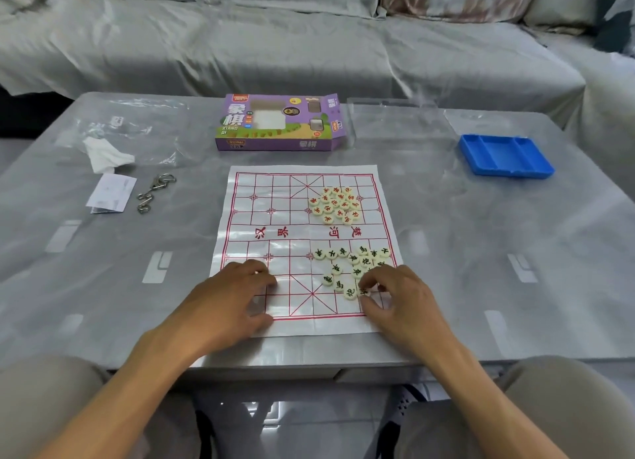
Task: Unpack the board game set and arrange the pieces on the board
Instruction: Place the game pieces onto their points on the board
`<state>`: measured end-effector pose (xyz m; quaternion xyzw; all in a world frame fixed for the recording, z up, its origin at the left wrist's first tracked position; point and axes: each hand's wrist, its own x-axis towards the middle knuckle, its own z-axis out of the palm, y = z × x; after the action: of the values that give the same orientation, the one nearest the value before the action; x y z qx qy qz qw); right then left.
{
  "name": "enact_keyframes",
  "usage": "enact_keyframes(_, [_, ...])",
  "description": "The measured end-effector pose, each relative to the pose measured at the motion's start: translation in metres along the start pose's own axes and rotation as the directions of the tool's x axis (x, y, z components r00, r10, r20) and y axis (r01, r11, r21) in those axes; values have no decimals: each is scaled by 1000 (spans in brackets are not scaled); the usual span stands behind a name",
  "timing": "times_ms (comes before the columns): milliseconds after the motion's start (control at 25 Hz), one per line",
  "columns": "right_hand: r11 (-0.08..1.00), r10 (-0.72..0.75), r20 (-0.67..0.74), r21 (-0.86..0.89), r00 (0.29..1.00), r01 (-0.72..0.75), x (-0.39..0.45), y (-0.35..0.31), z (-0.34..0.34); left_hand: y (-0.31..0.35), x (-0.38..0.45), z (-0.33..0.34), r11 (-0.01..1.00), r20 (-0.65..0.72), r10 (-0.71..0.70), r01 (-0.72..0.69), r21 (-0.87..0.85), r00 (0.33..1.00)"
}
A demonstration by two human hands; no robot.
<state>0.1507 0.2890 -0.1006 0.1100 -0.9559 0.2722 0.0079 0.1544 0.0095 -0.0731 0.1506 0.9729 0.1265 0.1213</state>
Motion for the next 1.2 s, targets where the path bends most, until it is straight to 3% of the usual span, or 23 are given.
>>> enact_keyframes(120, [999,-39,43,4,998,39,1,-4,8,-2,2,0,1000,7,4,-4,-15,1000])
enact_keyframes(280, [1000,-16,-25,-7,1000,16,4,-6,5,-2,2,-1,1000,13,11,-10,-24,1000])
enact_keyframes(440, [999,-40,60,-34,997,42,3,-19,9,-1,3,0,1000,-6,24,-24,-7,1000])
enact_keyframes(600, [1000,-14,-11,-28,1000,14,18,-27,9,-3,2,0,999,-17,34,-34,-24,999])
enact_keyframes(720, [989,148,-168,32,975,-145,35,-8,-13,-4,3,3,998,-25,35,-36,-60,999])
enact_keyframes(800, [972,231,-104,-29,967,-235,48,9,-26,-3,5,2,997,-46,19,-22,-76,999])
enact_keyframes(920, [972,218,86,-115,972,-207,57,18,-35,-8,7,0,995,-72,-33,26,-94,997])
enact_keyframes(1200, [979,174,132,-127,976,-157,43,14,-32,-10,9,3,994,-88,-103,105,14,991])
